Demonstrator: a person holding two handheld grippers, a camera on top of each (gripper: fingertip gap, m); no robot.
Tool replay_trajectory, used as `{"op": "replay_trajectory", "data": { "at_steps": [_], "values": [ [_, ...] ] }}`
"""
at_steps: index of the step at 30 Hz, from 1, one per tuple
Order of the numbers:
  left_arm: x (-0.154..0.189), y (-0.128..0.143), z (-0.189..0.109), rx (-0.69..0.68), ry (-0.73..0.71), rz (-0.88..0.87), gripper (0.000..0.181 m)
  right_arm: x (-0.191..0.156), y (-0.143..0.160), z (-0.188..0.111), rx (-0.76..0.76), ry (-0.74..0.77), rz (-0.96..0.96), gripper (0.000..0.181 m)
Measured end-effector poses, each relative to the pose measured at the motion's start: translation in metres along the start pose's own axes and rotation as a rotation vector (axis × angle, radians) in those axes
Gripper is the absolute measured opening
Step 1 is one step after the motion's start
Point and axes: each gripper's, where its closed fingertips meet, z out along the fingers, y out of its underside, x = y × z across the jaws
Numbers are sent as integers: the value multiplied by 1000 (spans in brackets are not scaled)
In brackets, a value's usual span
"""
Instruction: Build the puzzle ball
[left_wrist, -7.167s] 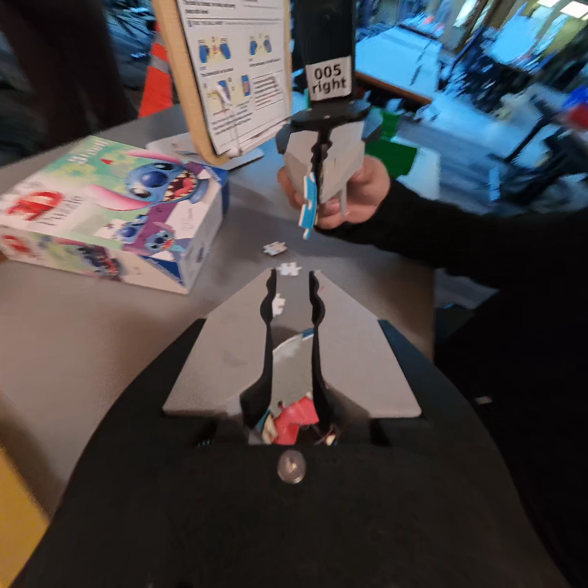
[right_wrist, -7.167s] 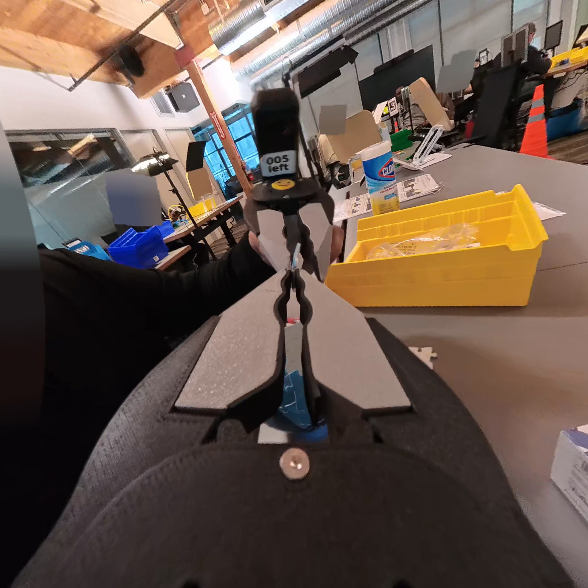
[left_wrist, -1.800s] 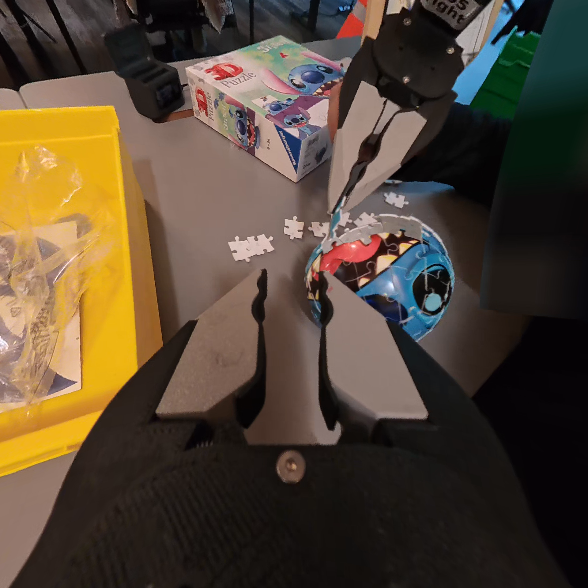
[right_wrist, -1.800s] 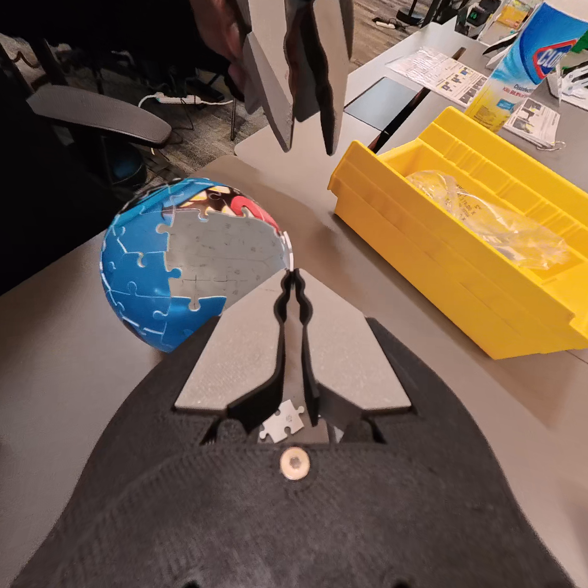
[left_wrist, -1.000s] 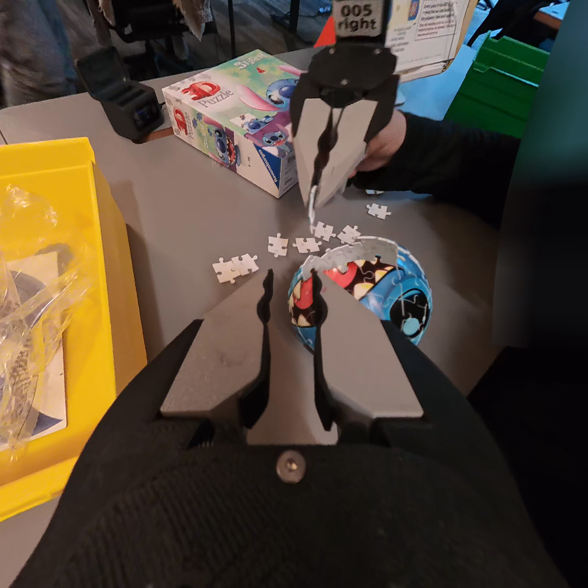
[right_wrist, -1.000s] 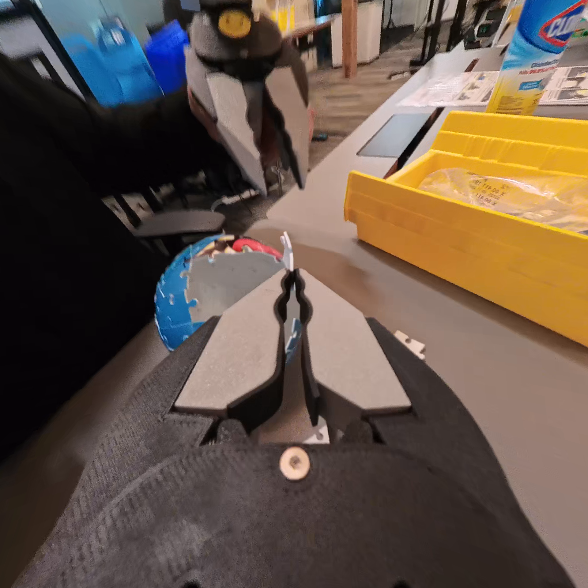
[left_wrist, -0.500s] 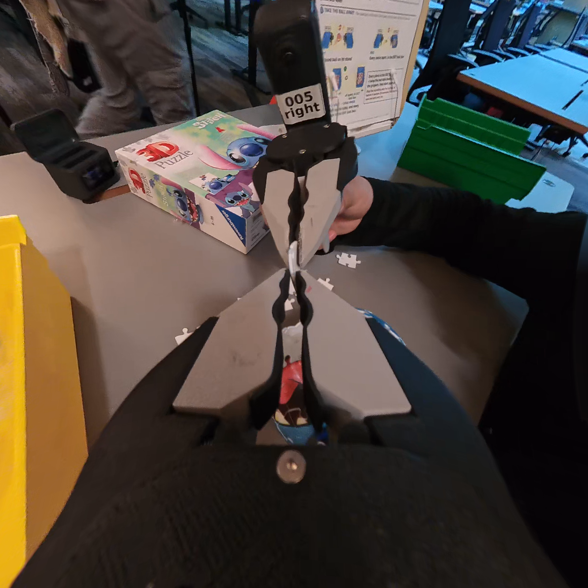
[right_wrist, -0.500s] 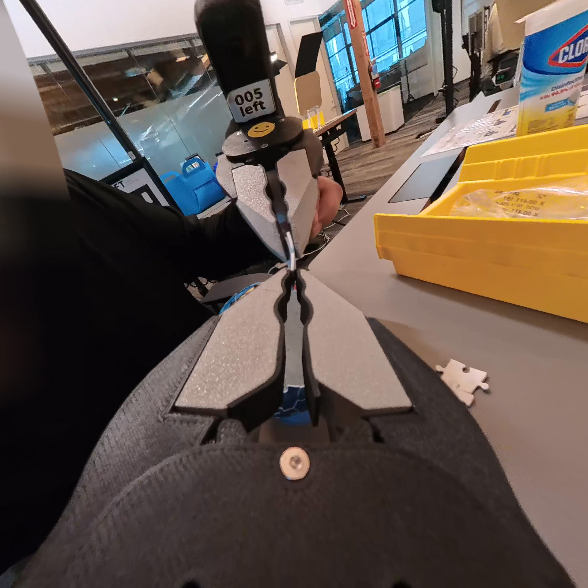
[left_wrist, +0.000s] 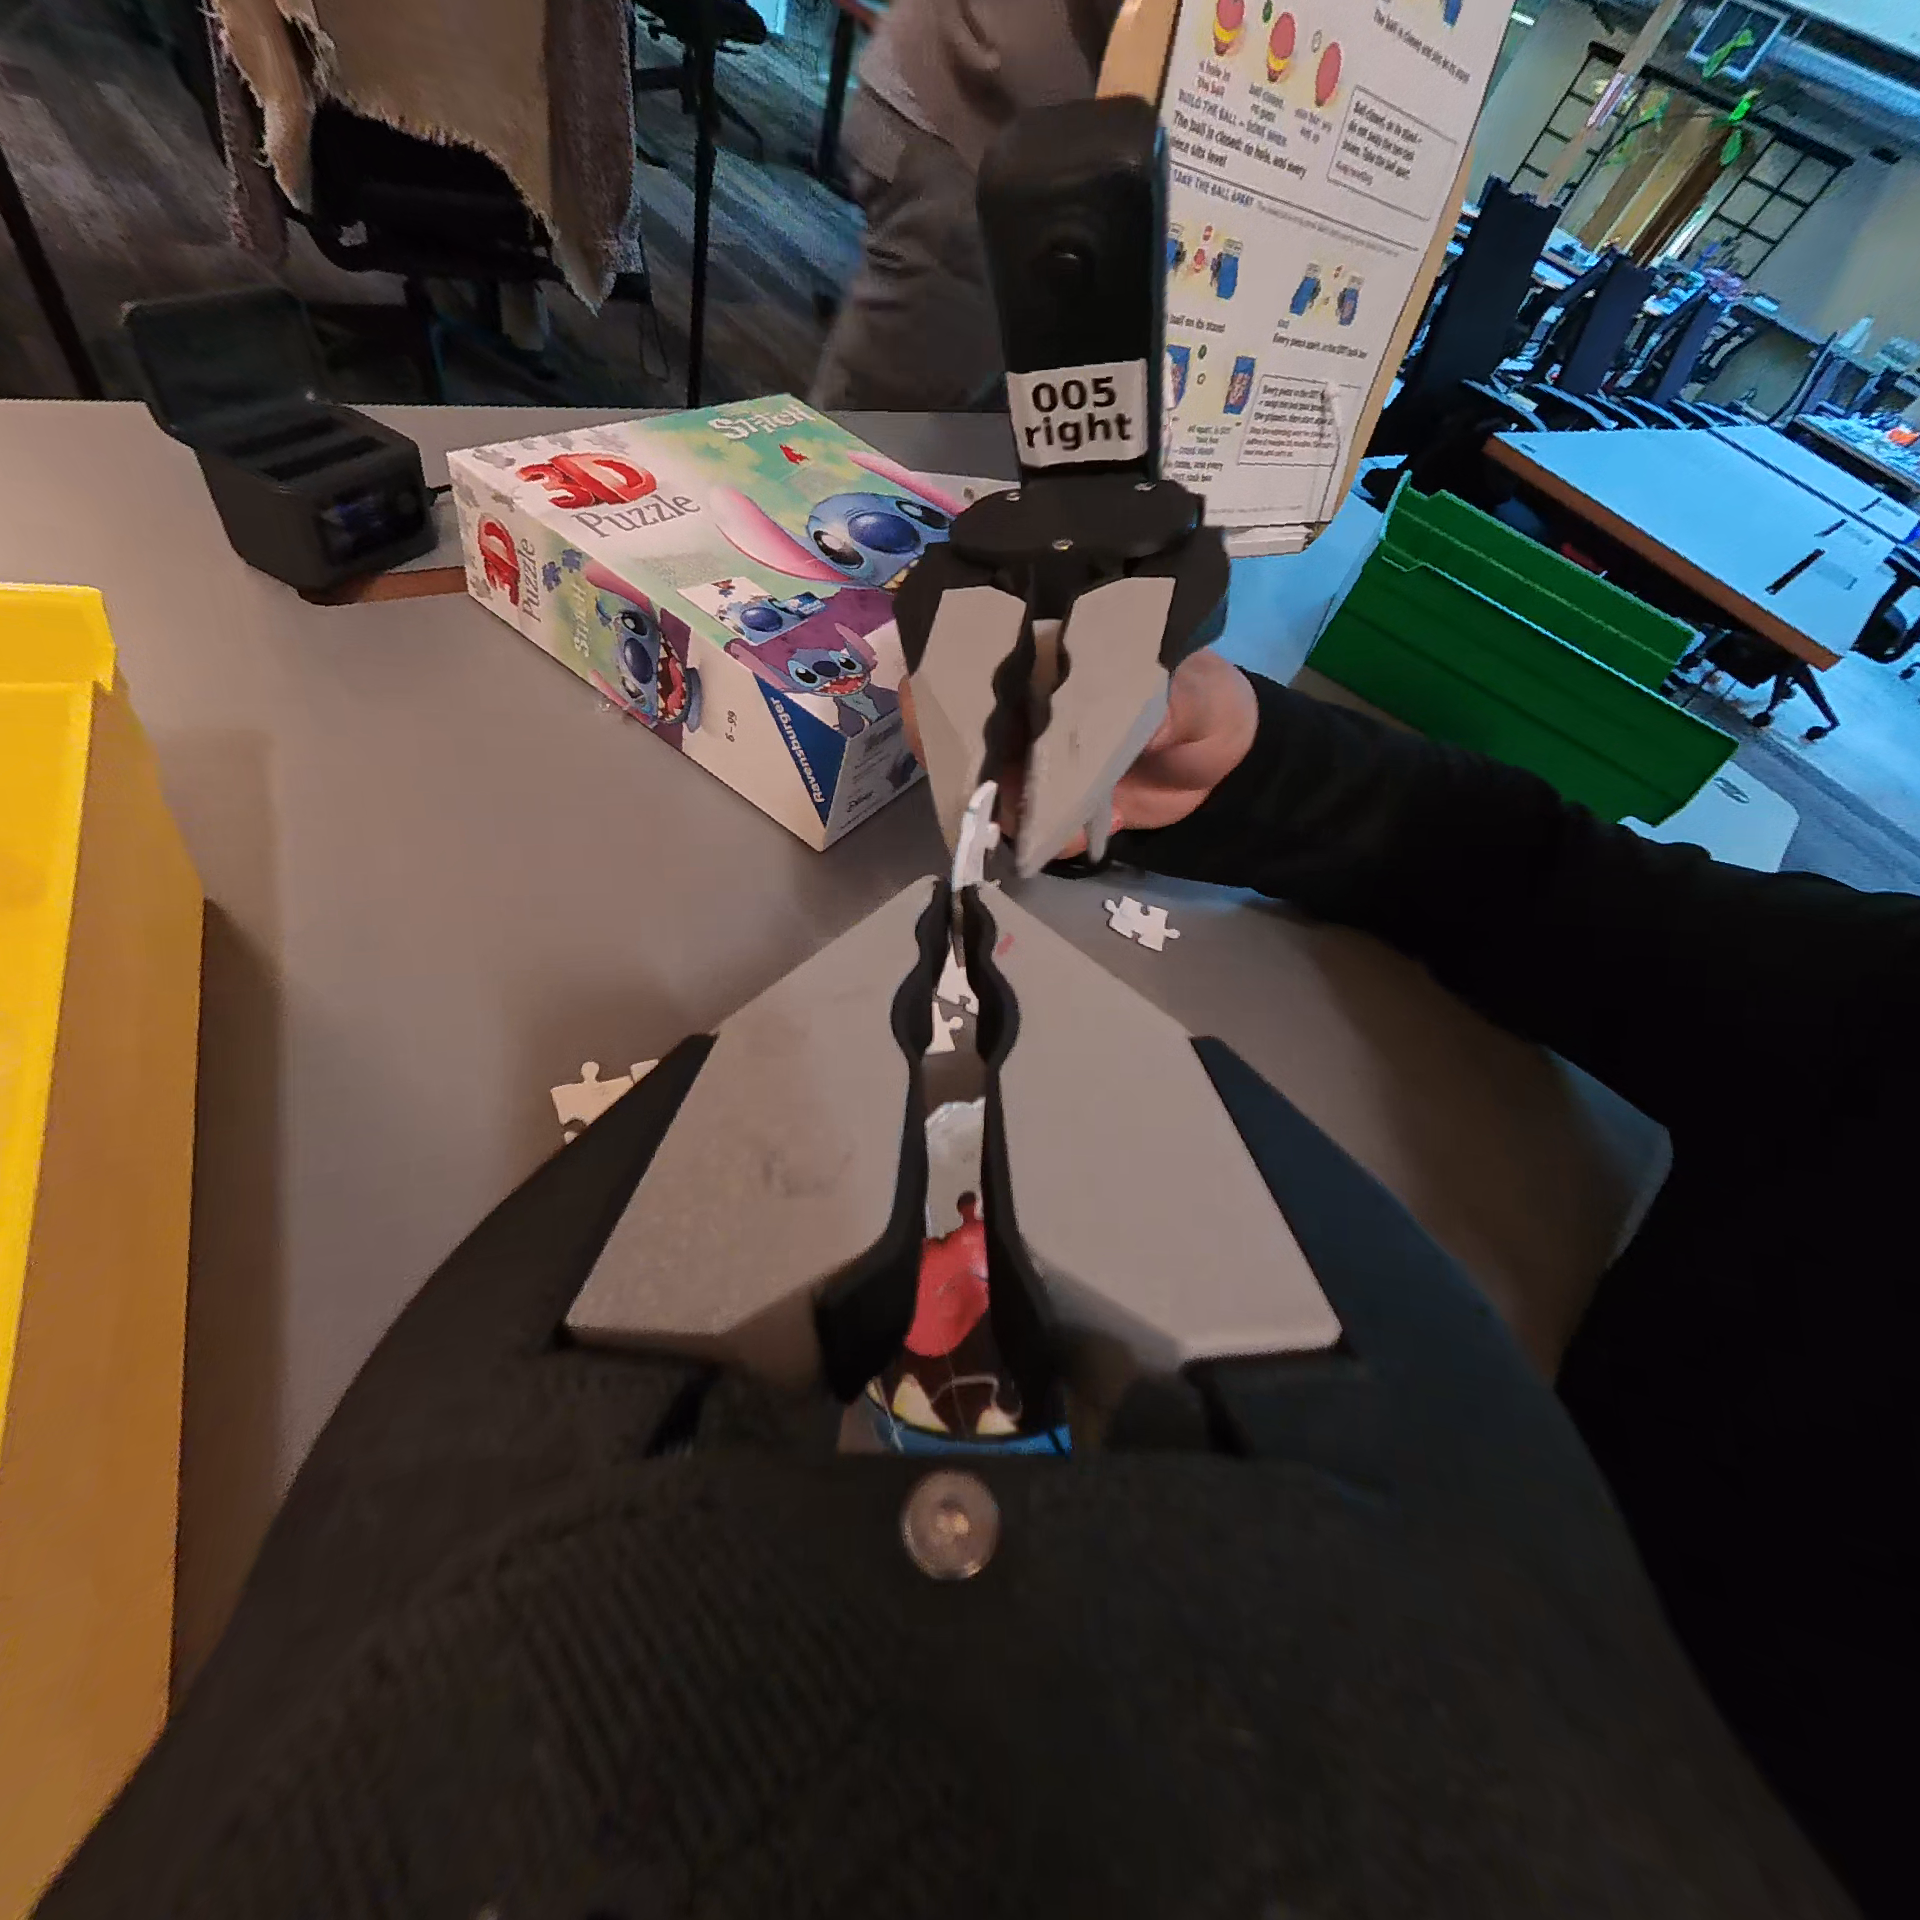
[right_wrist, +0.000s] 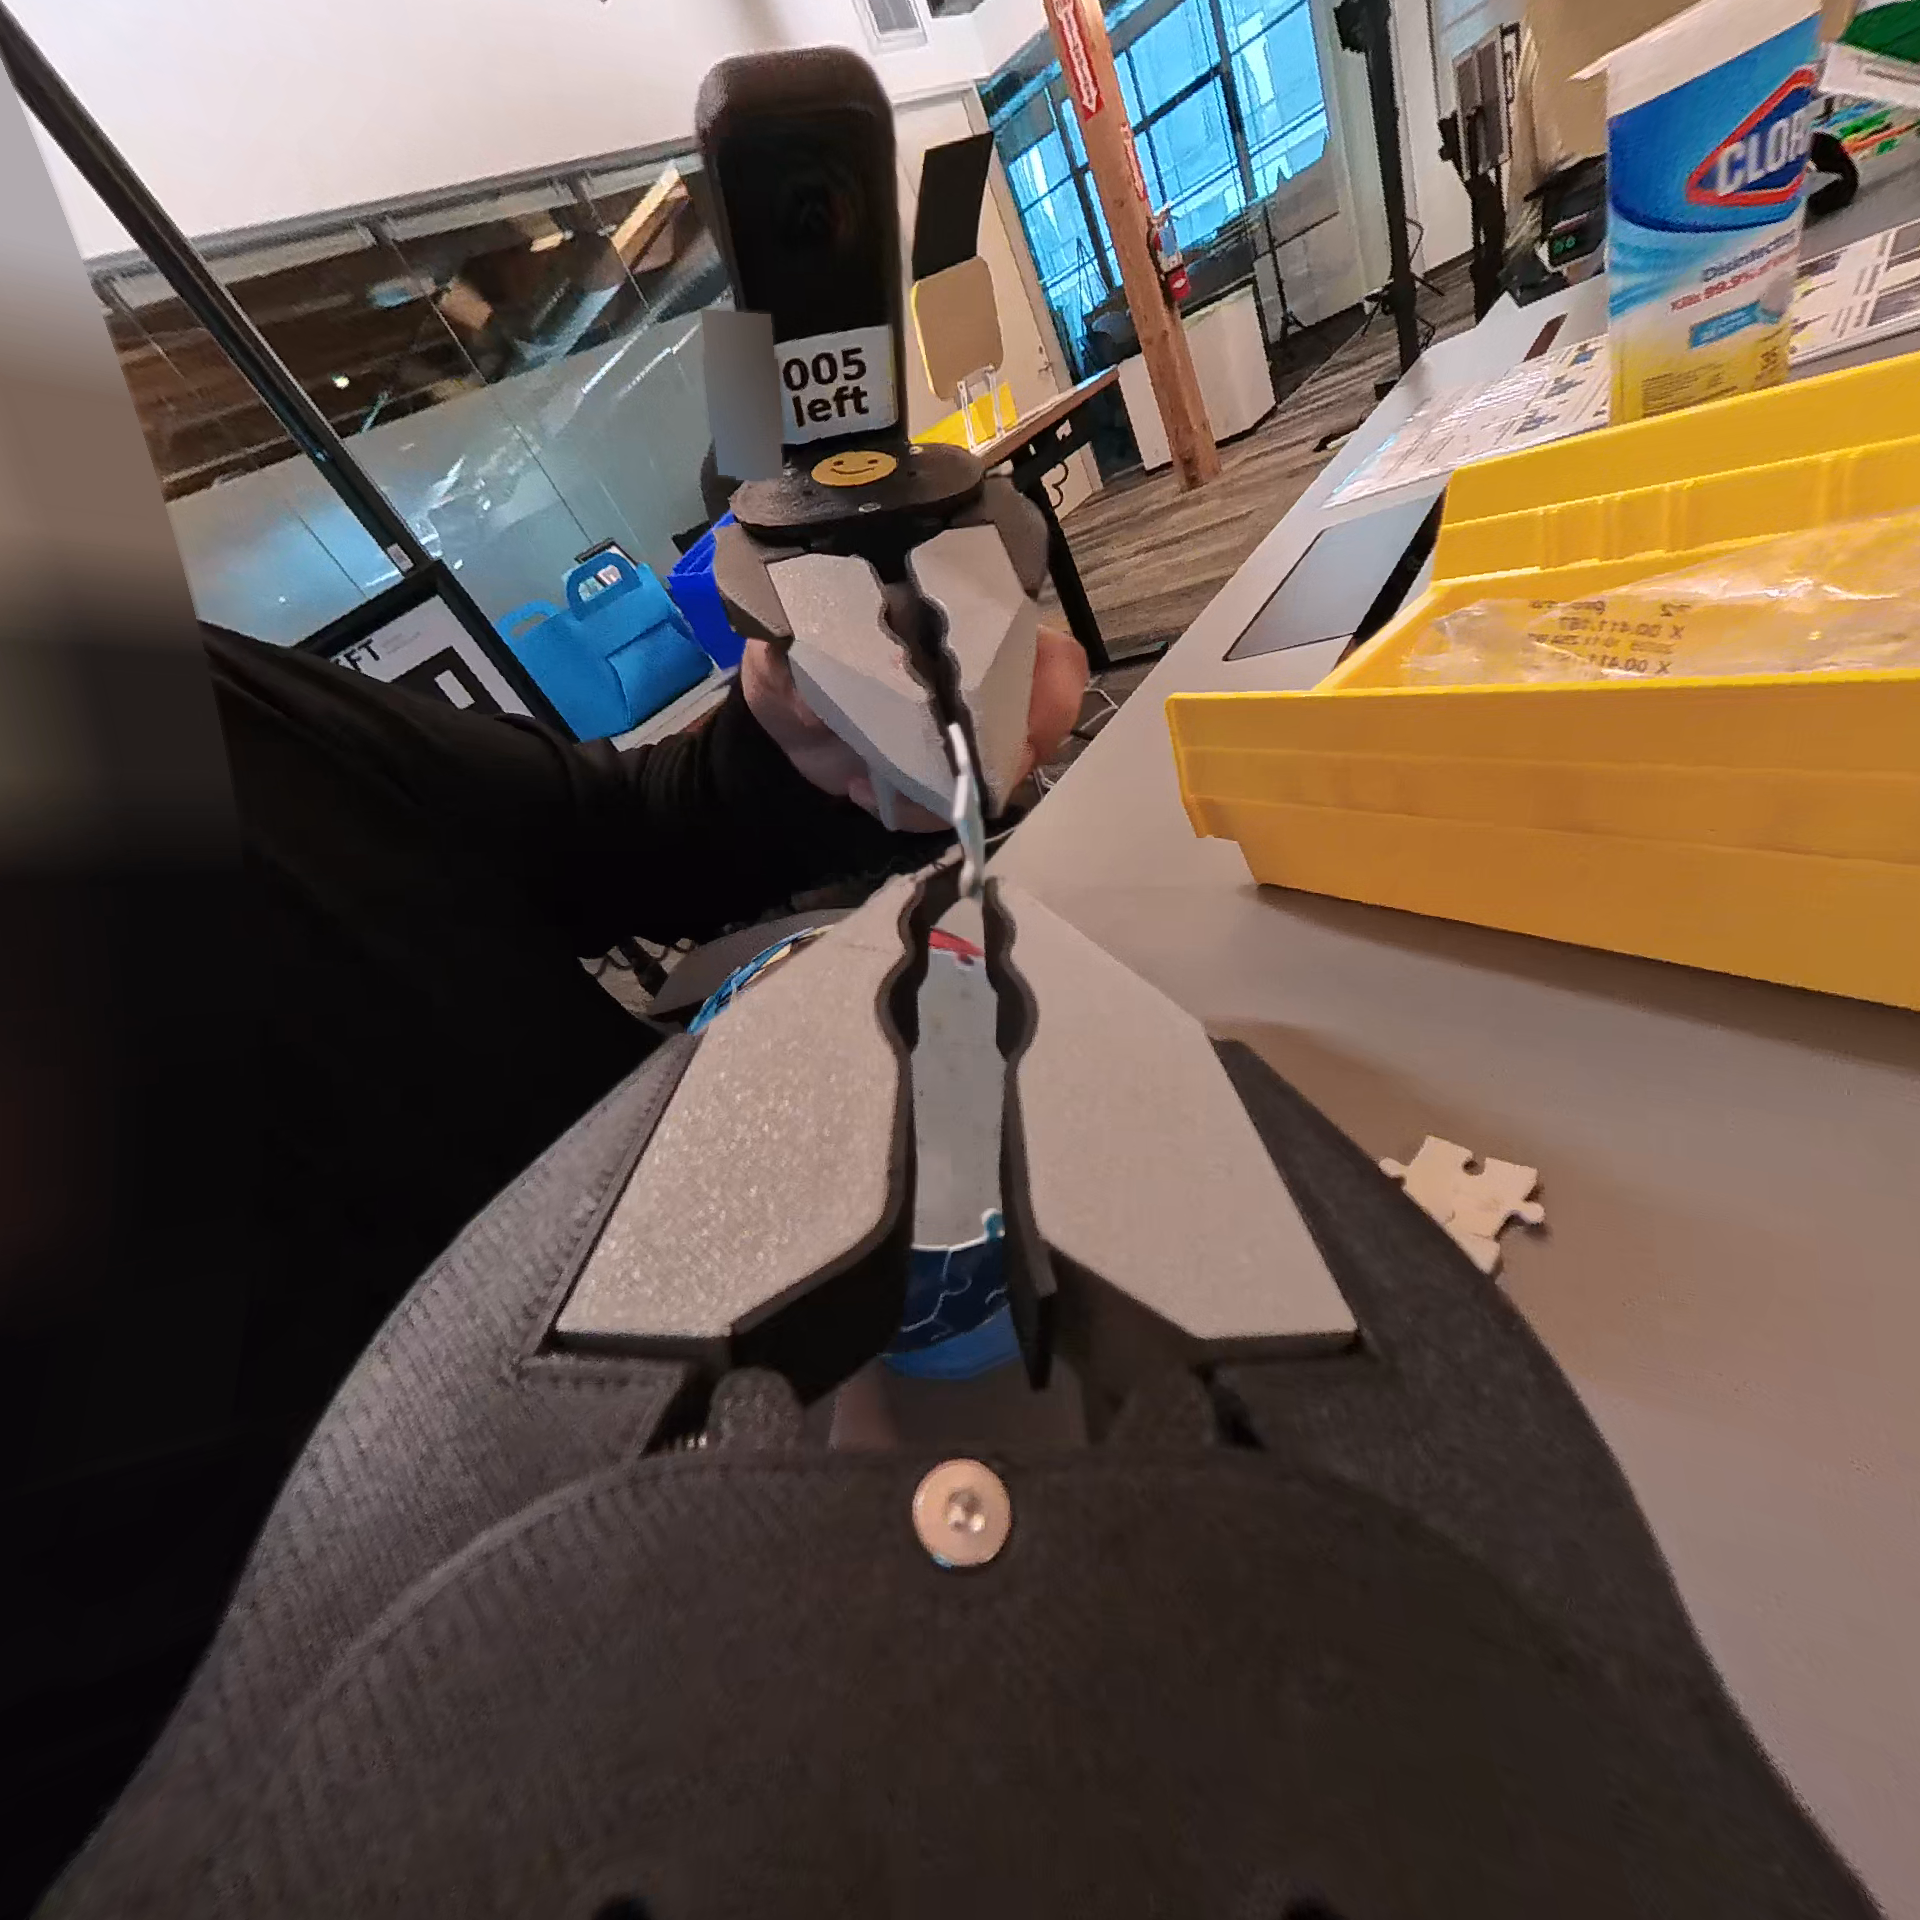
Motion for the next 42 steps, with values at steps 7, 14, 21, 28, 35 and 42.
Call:
{"op": "replay_trajectory", "data": {
  "at_steps": [7,14,21,28,35,42],
  "values": [
    [3,7,2,-43,12,7,0,1,-6,-2,-12,96,-104,0],
    [7,19,7,-129,42,-1,1,-1,-9,2,-6,127,-148,0],
    [10,25,10,-175,40,35,2,-2,-8,2,-32,146,-187,0],
    [4,15,-17,-164,-16,83,8,2,-3,1,-86,186,-257,0],
    [8,19,-3,-225,-30,161,8,0,4,6,-143,206,-343,0],
    [8,21,0,-222,-36,209,0,-6,2,9,-146,209,-376,0]
  ]
}}
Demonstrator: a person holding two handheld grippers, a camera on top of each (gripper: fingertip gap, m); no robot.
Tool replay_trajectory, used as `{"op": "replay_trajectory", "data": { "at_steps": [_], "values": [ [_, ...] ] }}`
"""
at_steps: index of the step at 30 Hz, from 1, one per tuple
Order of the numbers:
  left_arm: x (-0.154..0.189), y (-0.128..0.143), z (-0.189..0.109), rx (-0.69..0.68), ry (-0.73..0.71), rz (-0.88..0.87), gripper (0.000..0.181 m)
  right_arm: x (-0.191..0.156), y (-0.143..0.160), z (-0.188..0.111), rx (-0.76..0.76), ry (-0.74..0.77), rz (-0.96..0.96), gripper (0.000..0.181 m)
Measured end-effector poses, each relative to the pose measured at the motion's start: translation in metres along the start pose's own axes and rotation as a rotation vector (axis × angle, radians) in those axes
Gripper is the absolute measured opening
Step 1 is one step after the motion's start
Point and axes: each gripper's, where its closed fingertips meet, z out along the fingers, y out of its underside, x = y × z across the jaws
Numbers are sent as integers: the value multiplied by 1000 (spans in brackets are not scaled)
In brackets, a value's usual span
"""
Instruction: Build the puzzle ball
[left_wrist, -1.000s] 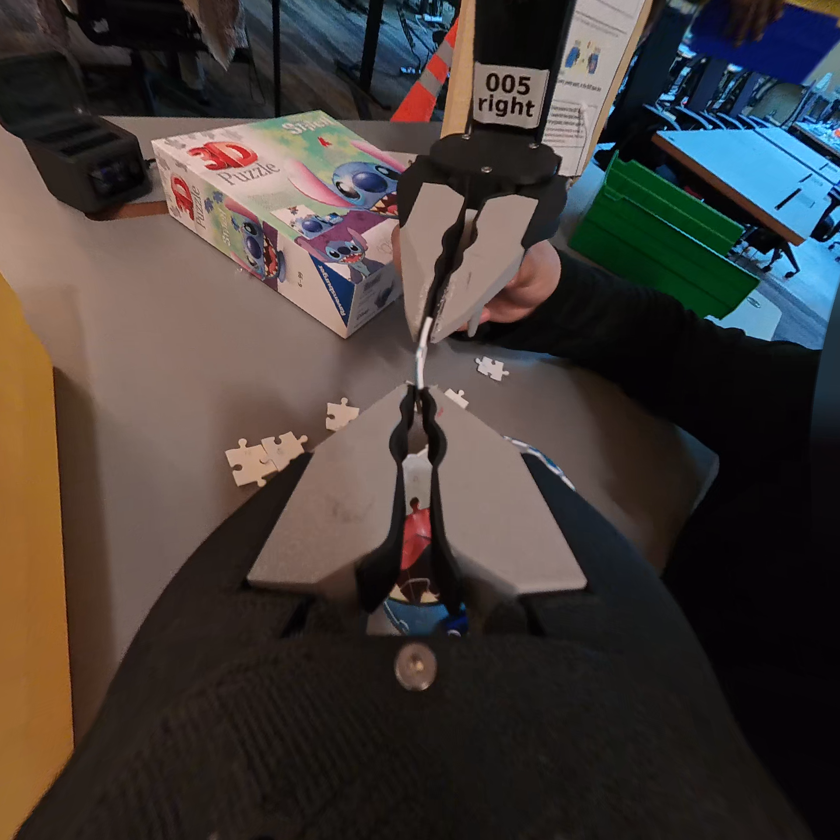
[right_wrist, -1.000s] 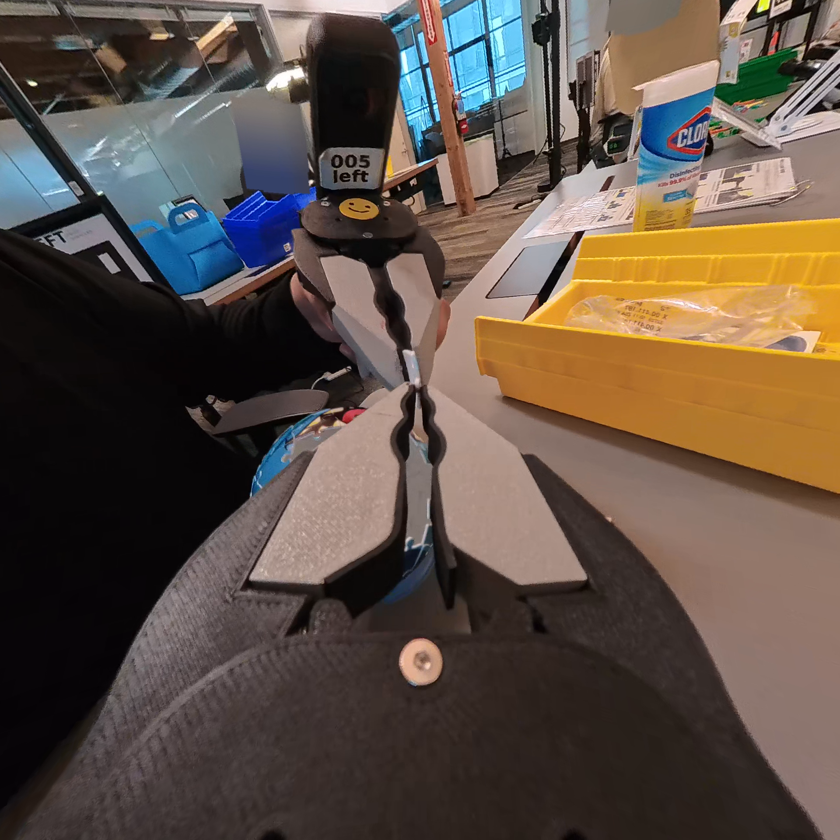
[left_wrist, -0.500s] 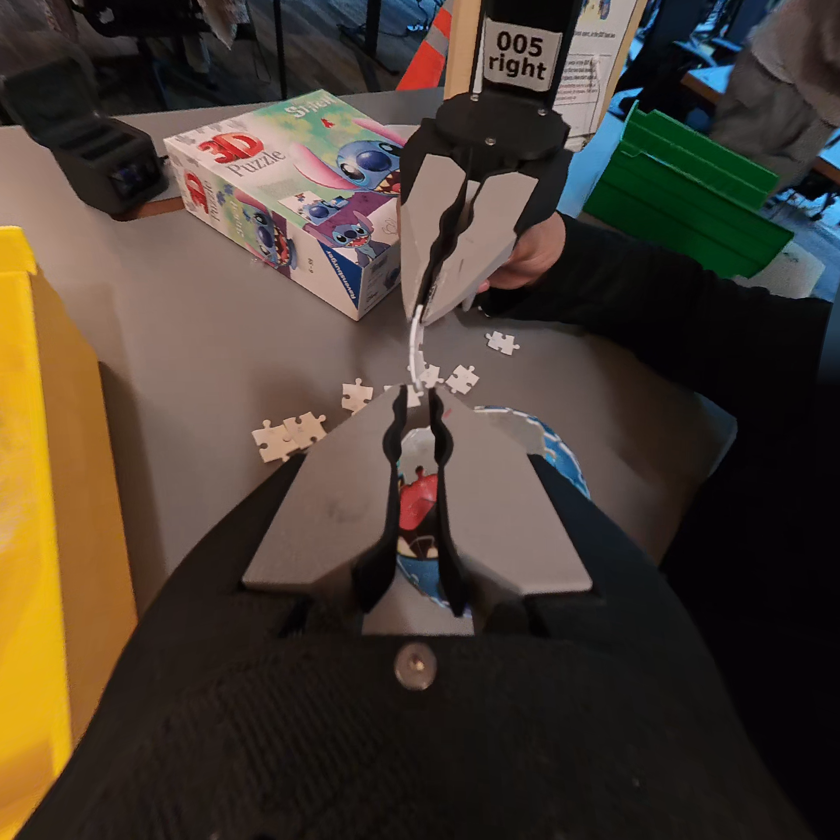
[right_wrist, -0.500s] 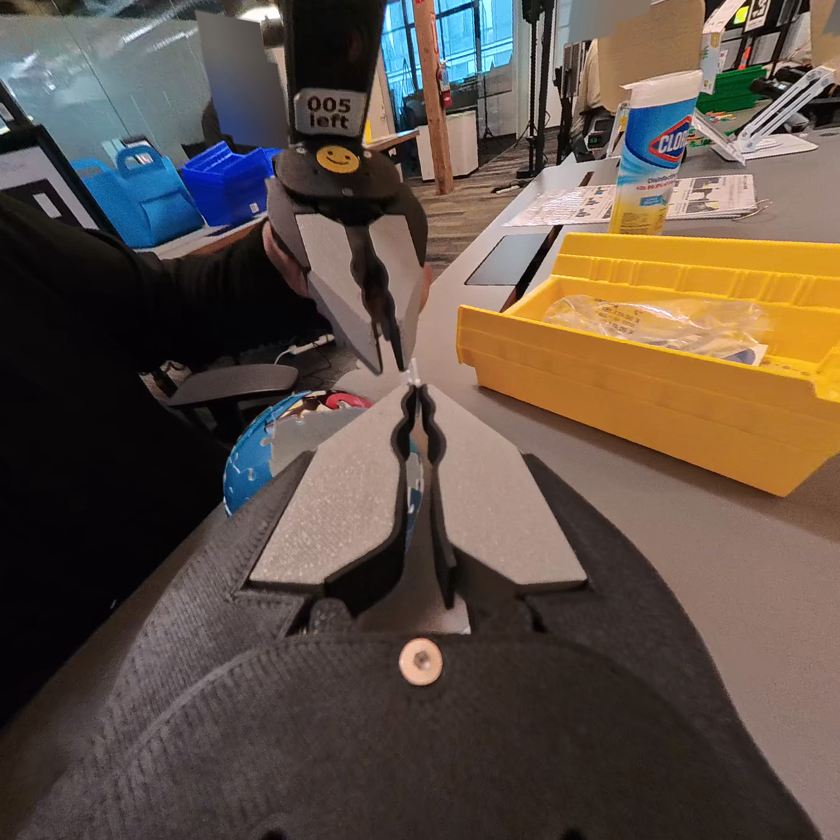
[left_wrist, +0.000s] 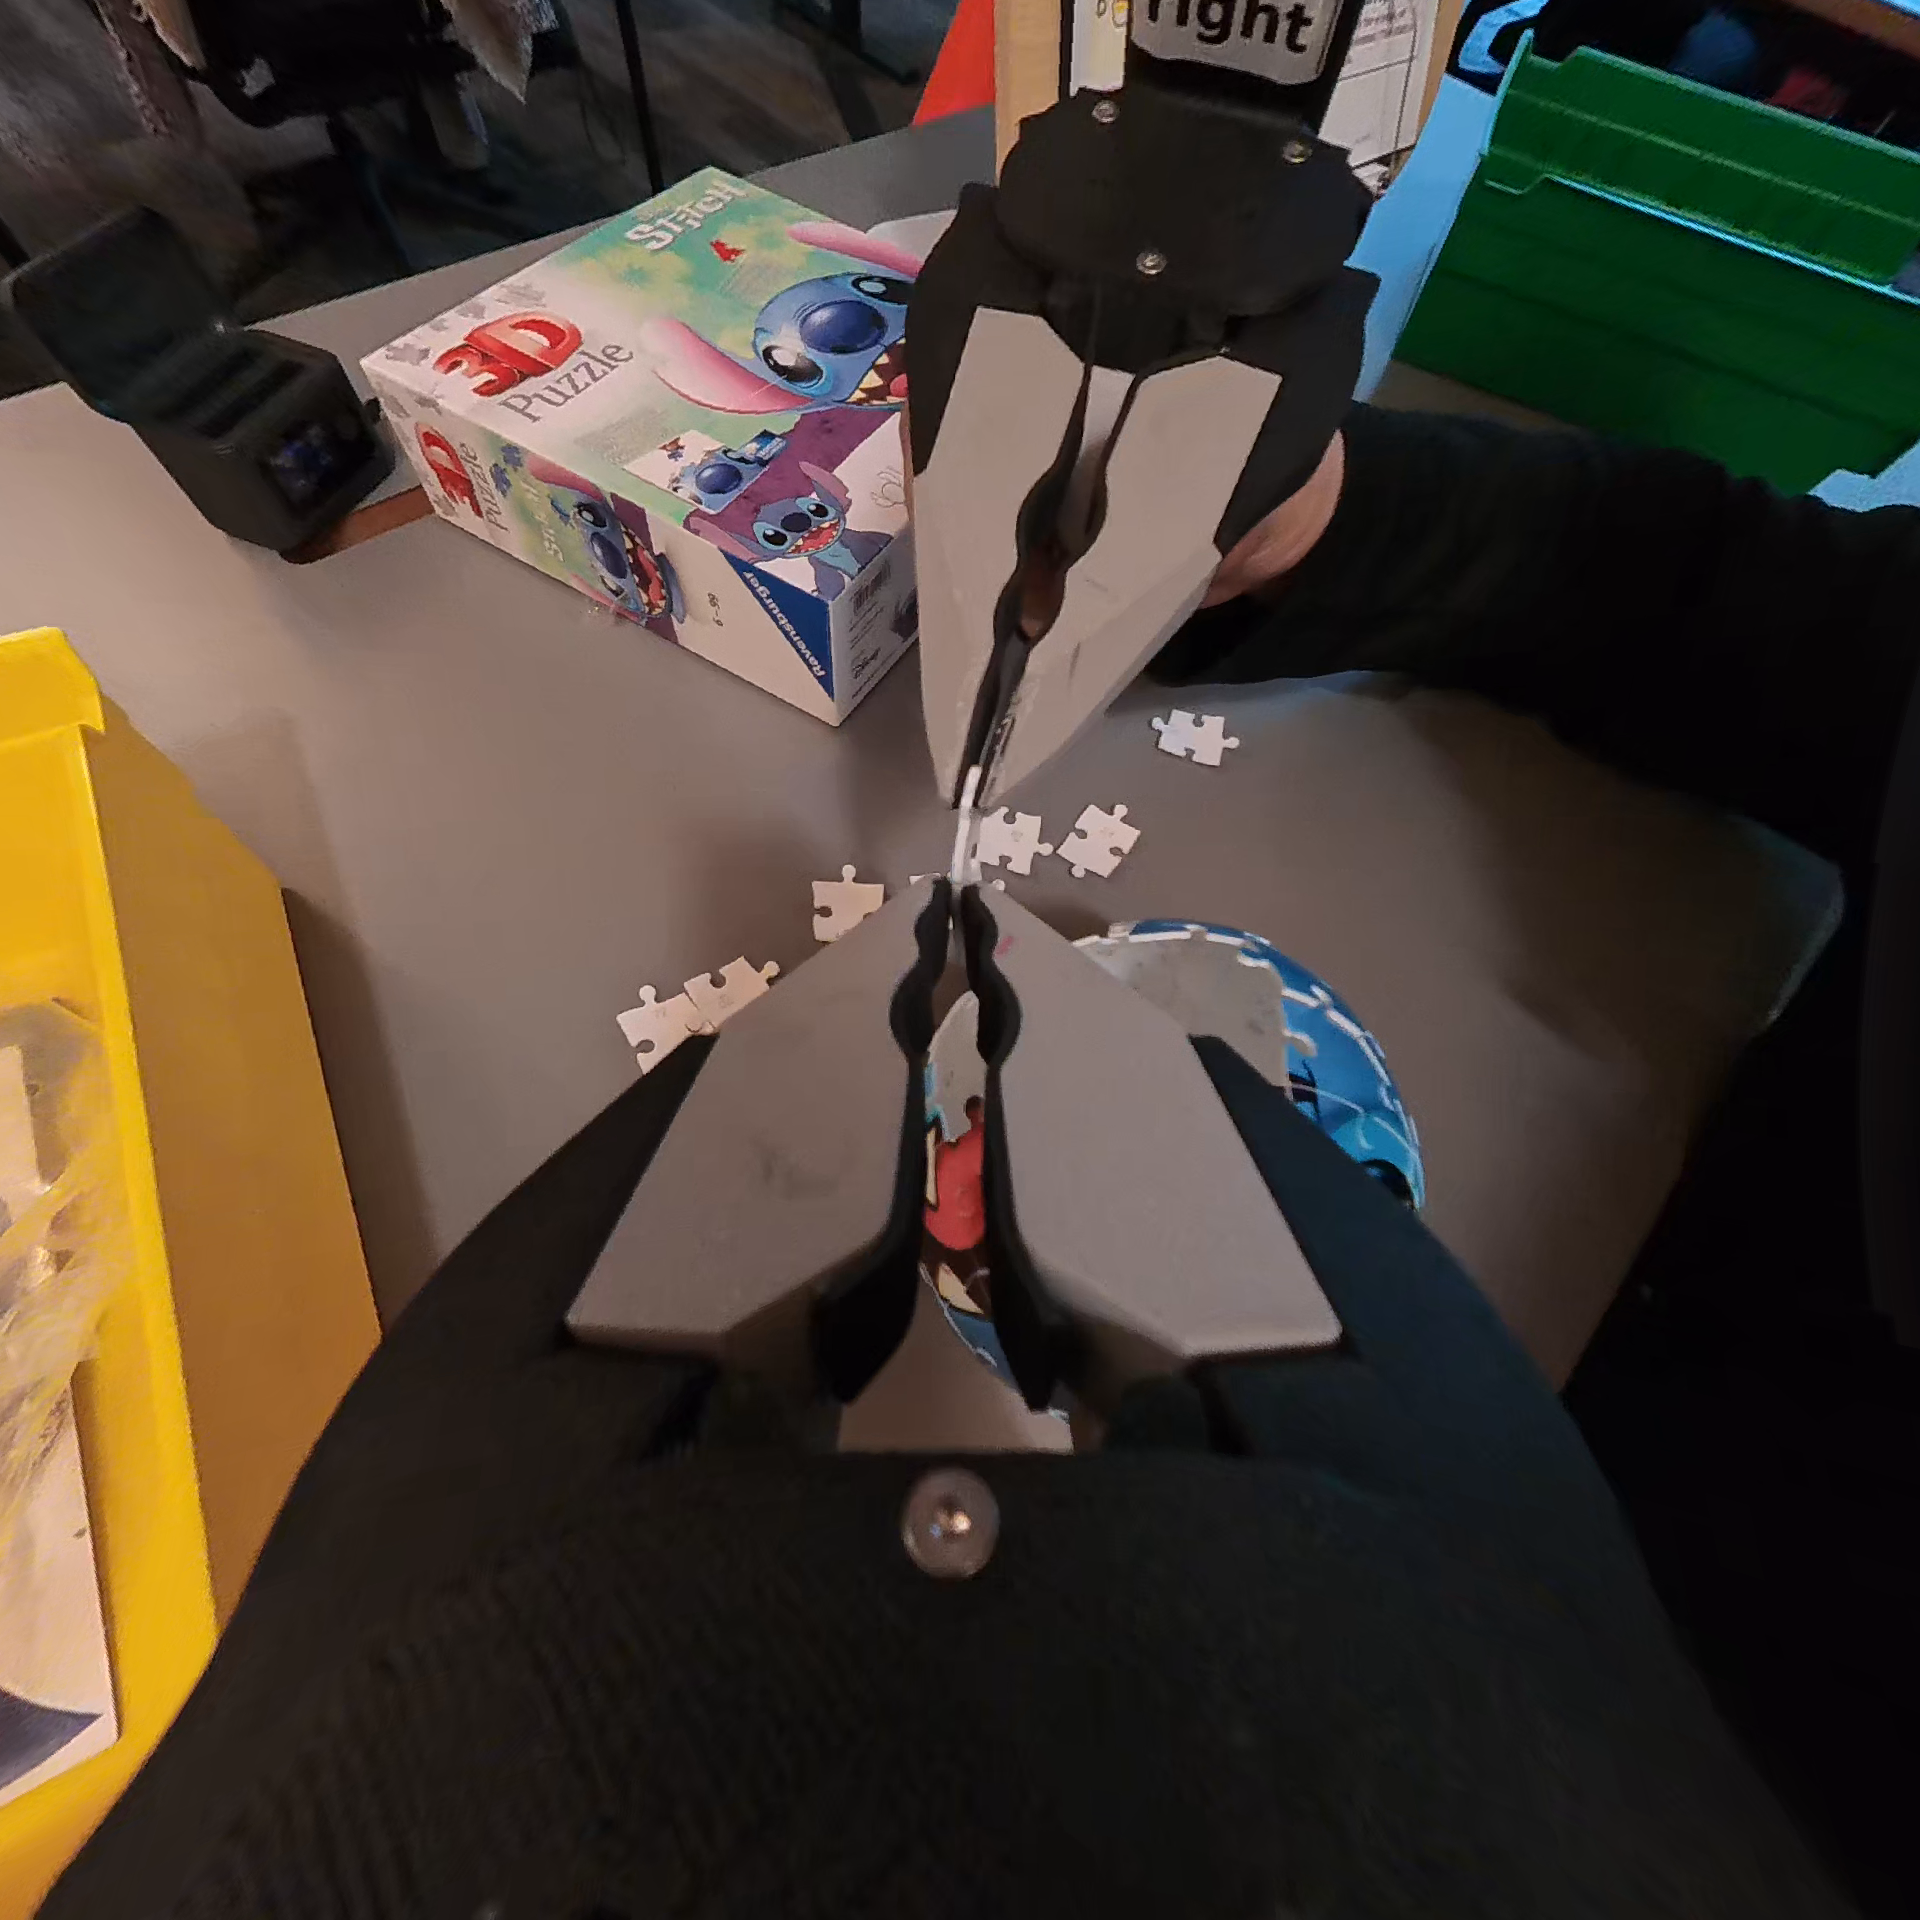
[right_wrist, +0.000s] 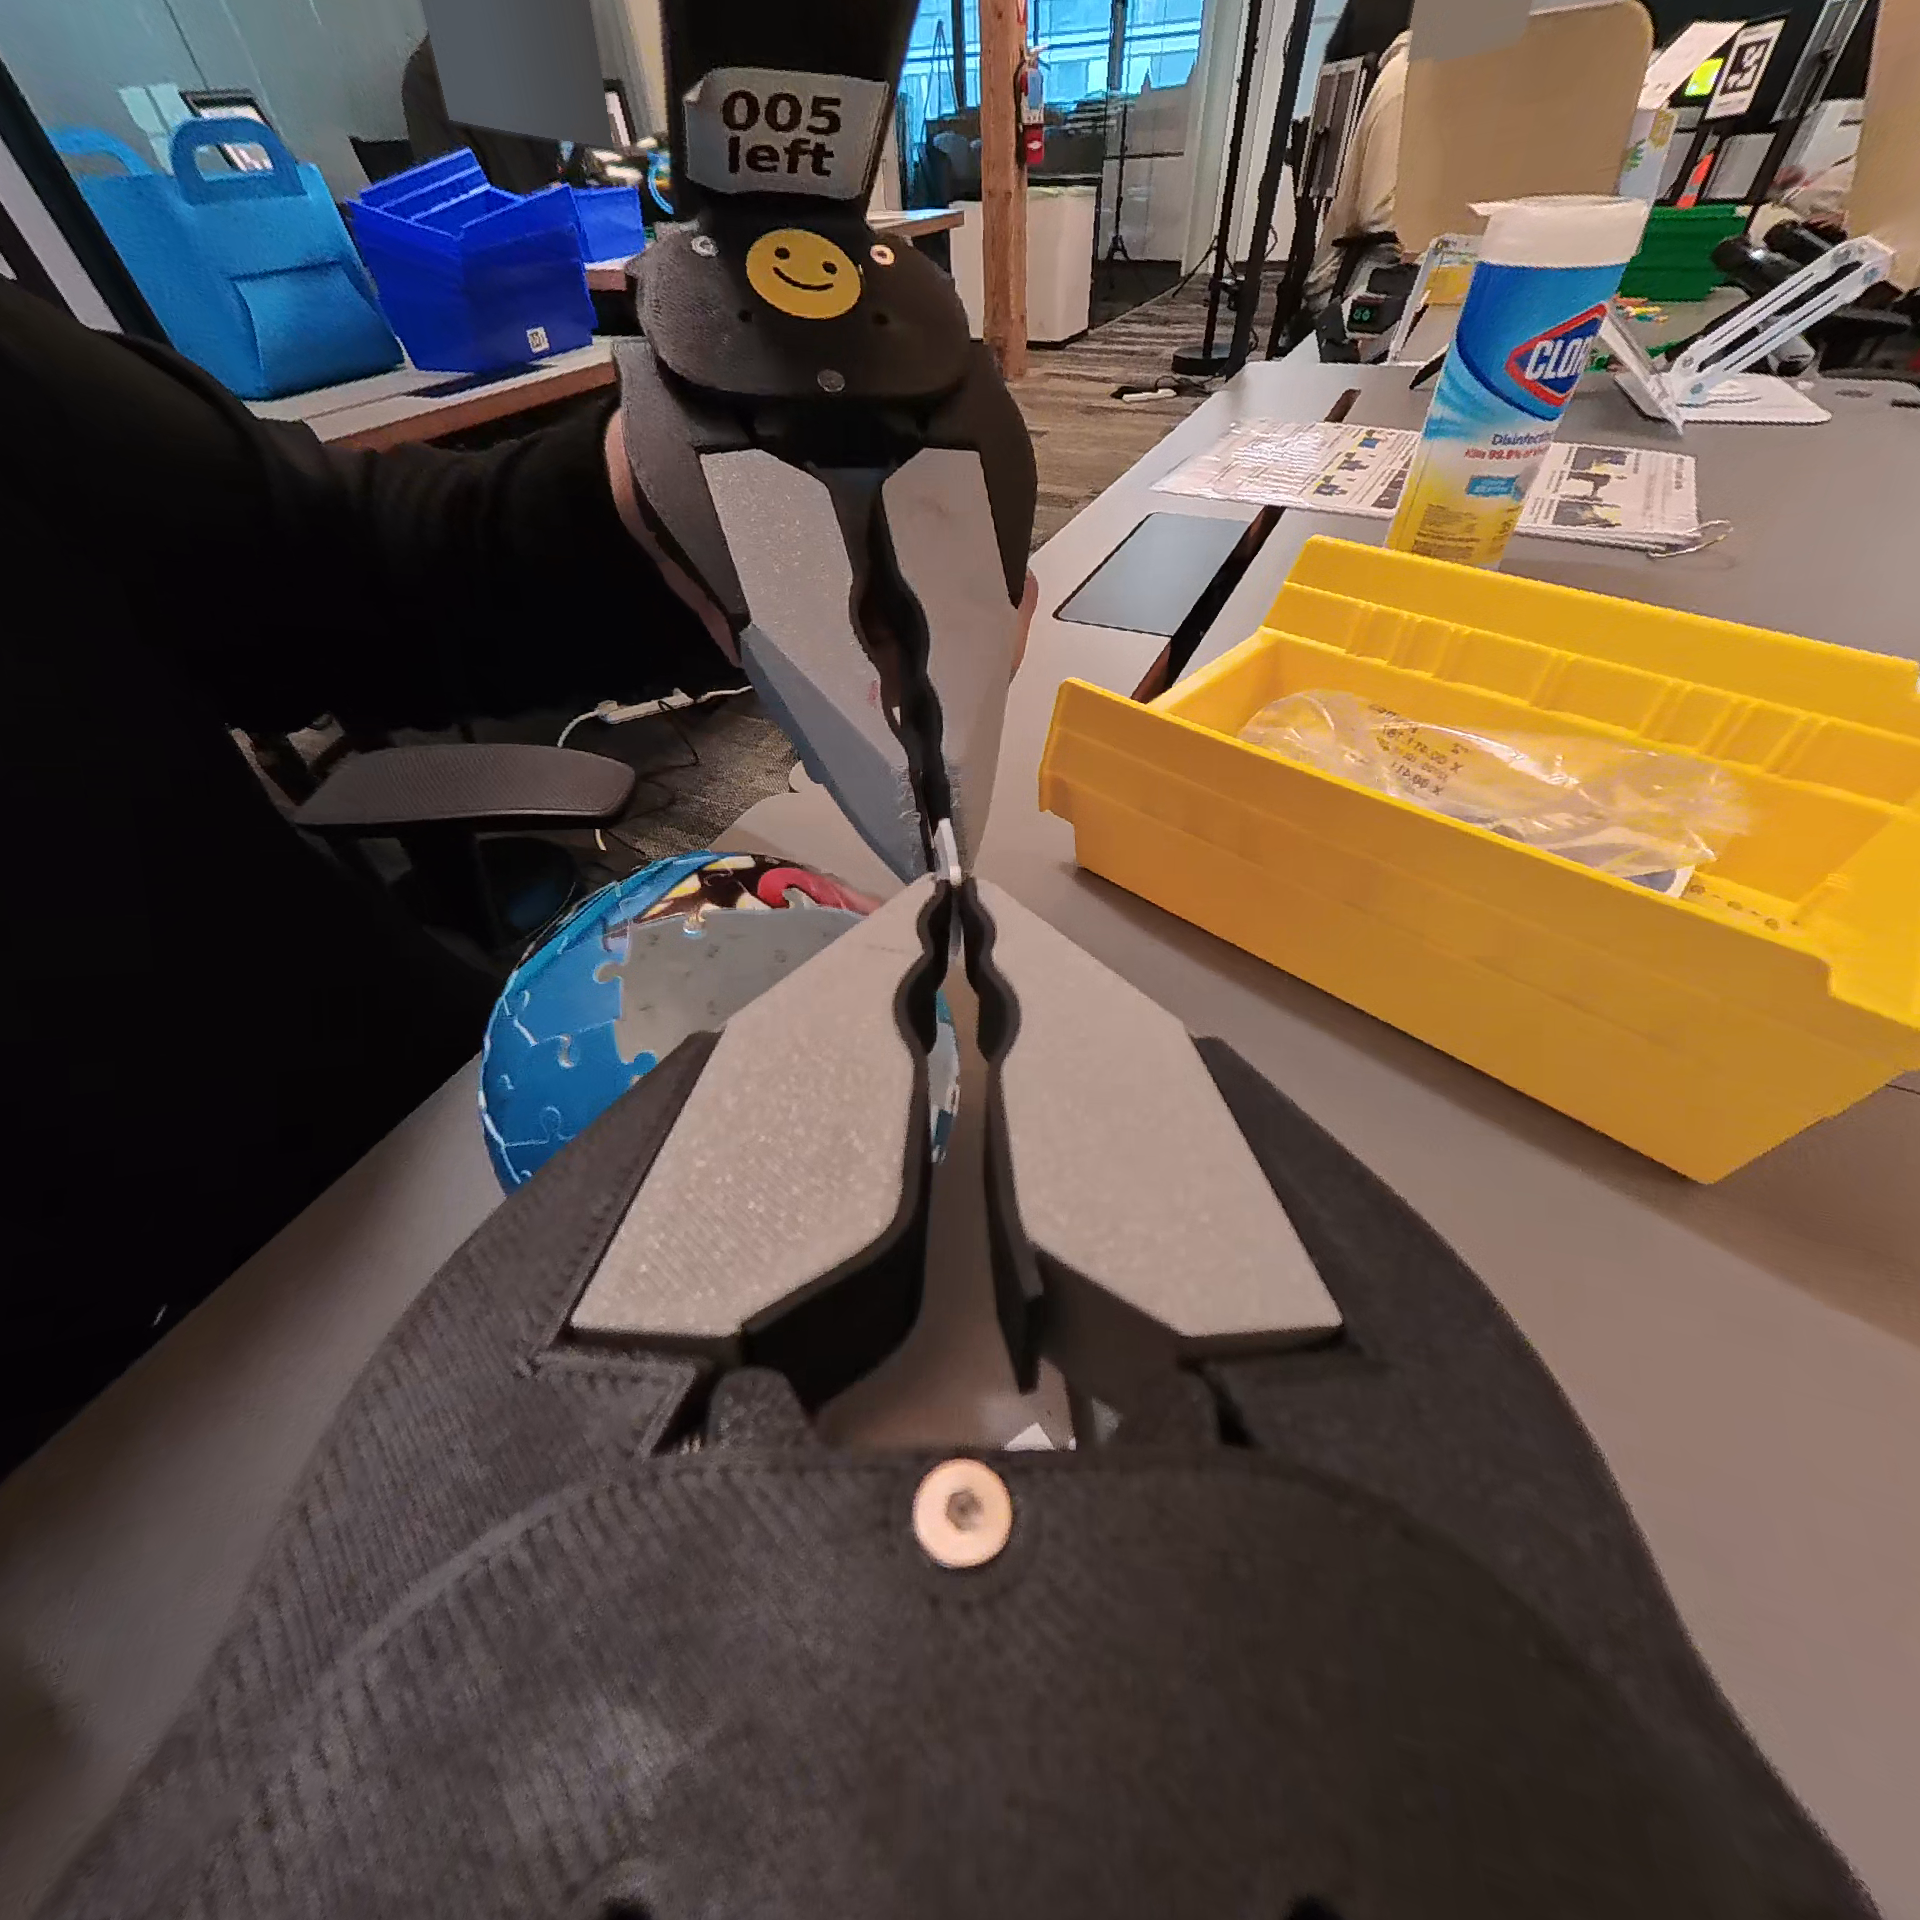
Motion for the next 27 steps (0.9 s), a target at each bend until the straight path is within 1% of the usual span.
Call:
{"op": "replay_trajectory", "data": {
  "at_steps": [3,6,9,13,16,18,22,24,27],
  "values": [
    [-5,2,1,-8,-33,8,0,3,2,1,6,10,12,0],
    [-6,4,4,-14,-58,26,0,4,9,3,-5,-13,48,0],
    [-6,6,4,-25,-83,50,0,5,13,6,-18,-10,35,0],
    [-3,11,3,-38,-69,29,0,2,16,9,-47,4,-33,0],
    [-1,7,-8,-11,-27,-8,11,1,20,11,-69,23,-82,0],
    [-5,4,-18,1,-34,-25,14,0,26,13,-101,30,-131,0],
    [-17,11,-30,-50,-78,-4,11,-9,29,17,-127,31,-266,0],
    [-19,18,-33,-88,-58,-13,6,-14,32,19,-145,29,-341,0],
    [-19,22,-37,-92,-10,-43,1,-13,36,21,-176,56,-412,0]
  ]
}}
